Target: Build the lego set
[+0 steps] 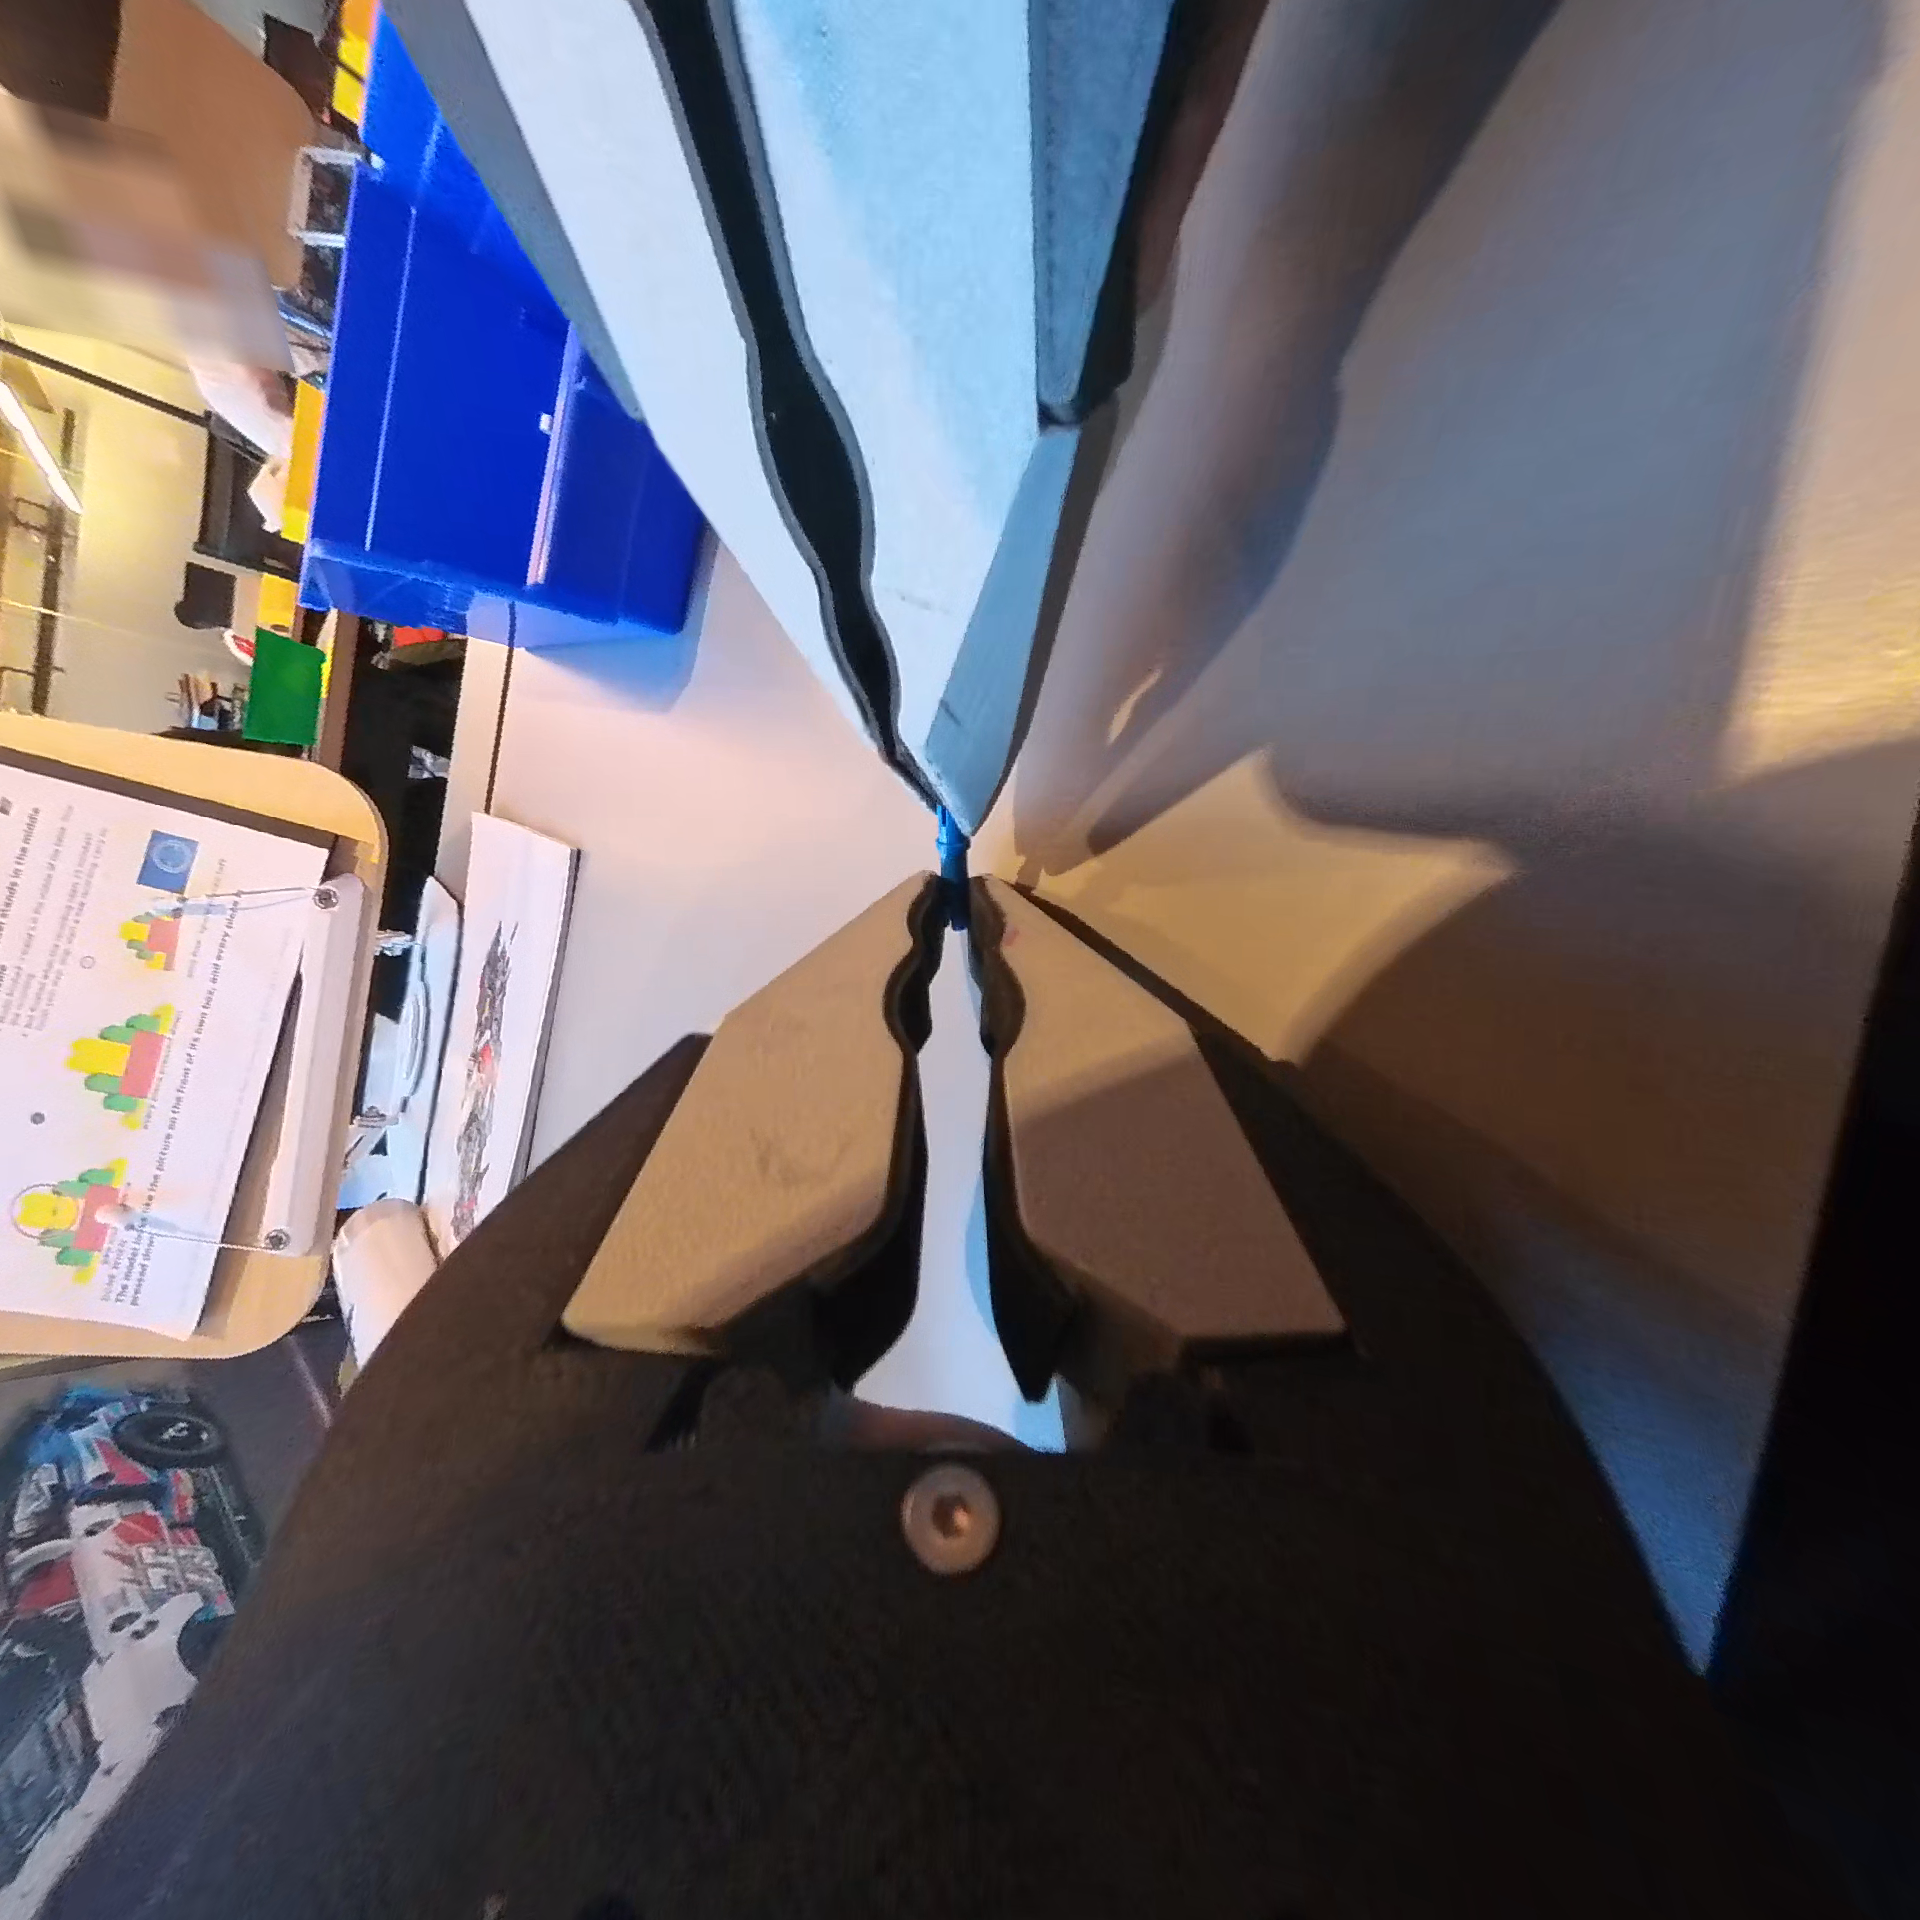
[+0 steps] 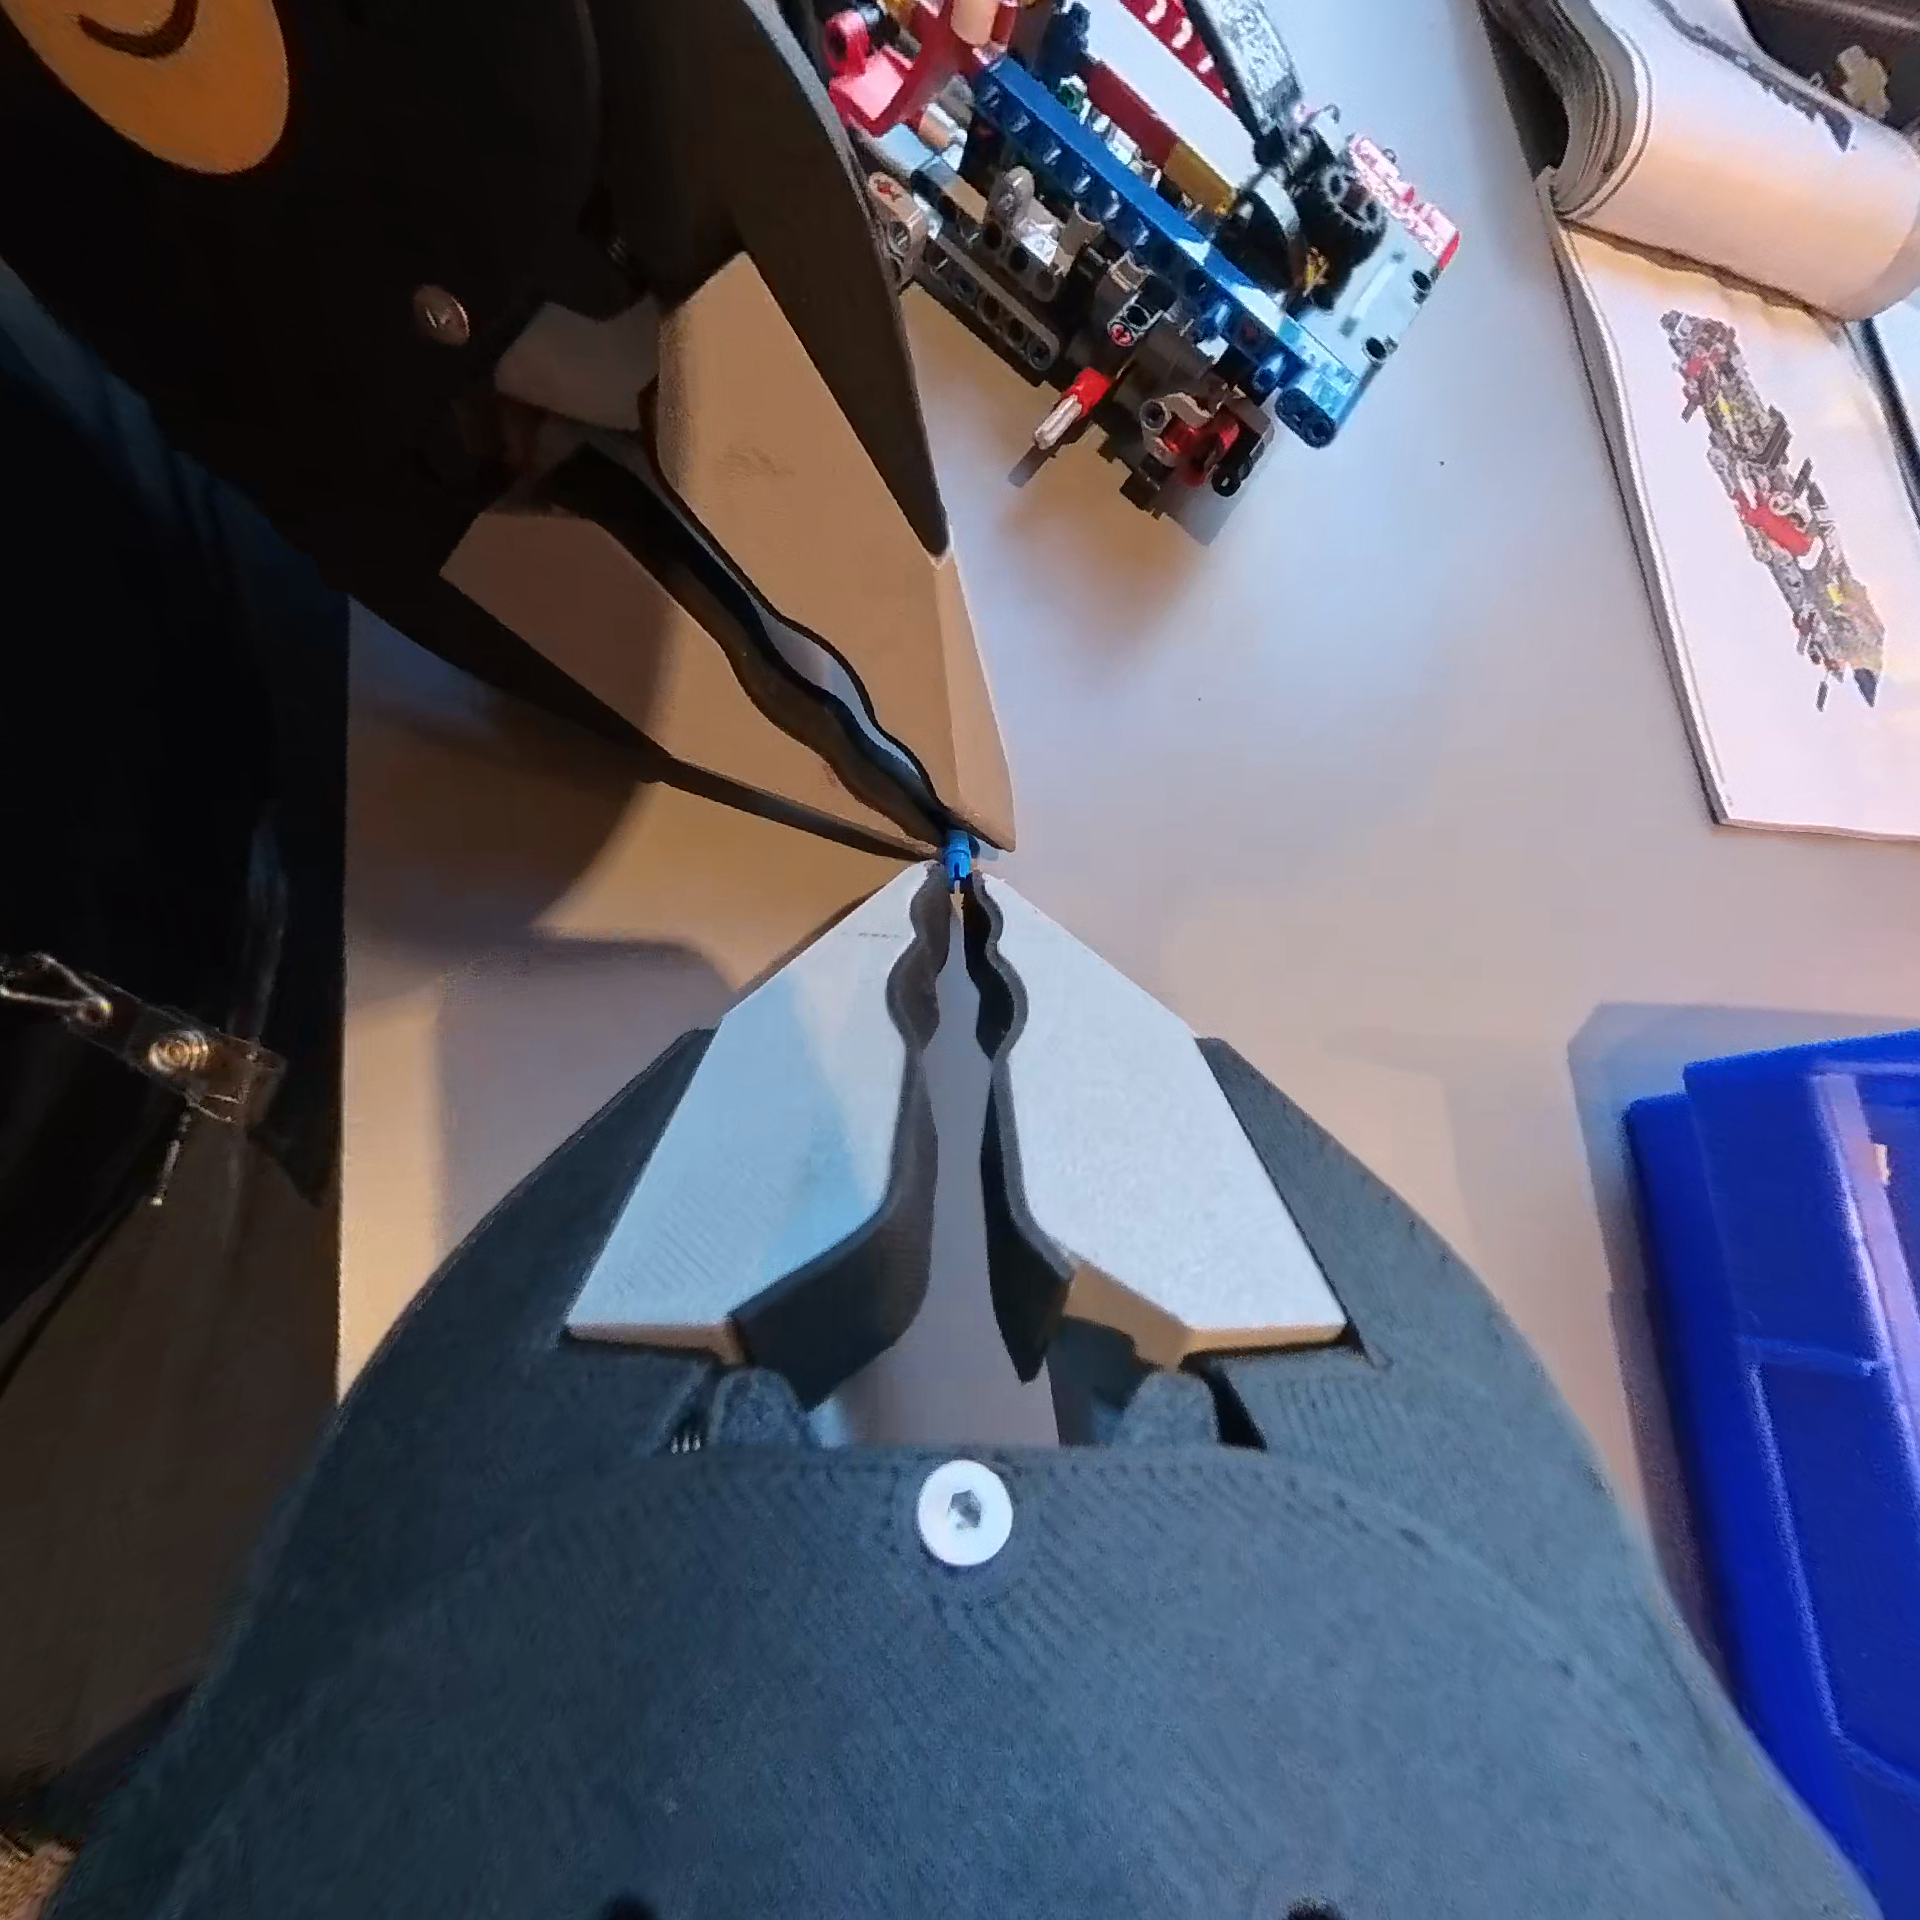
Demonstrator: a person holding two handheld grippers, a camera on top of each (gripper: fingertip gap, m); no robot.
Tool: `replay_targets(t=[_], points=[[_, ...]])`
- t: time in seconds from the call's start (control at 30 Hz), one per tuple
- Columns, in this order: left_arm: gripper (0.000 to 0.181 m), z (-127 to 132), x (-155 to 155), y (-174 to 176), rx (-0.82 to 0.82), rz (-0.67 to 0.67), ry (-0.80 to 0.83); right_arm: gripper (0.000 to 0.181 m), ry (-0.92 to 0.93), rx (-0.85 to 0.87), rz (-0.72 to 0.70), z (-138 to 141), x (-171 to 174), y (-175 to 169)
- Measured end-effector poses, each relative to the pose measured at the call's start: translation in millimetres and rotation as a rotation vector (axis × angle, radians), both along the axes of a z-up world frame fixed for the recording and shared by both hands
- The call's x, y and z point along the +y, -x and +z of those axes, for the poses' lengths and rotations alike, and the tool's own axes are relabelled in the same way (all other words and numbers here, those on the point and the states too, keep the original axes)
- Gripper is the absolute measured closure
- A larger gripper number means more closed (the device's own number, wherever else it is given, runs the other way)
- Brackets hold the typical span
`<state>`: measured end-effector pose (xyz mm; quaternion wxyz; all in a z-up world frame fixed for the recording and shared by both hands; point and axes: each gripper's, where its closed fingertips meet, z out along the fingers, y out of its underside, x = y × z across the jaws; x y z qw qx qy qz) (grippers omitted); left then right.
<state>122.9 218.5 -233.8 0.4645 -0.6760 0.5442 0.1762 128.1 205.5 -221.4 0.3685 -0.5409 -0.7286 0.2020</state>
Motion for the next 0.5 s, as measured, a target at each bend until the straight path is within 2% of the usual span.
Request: replay_targets(t=[0.5], points=[[0.18, -0.6, 1.3, 2.2, 0.037, 0.033, 0.005, 0.181, -0.069, -0.188, 0.095, -1.9, 1.1, -0.2]])
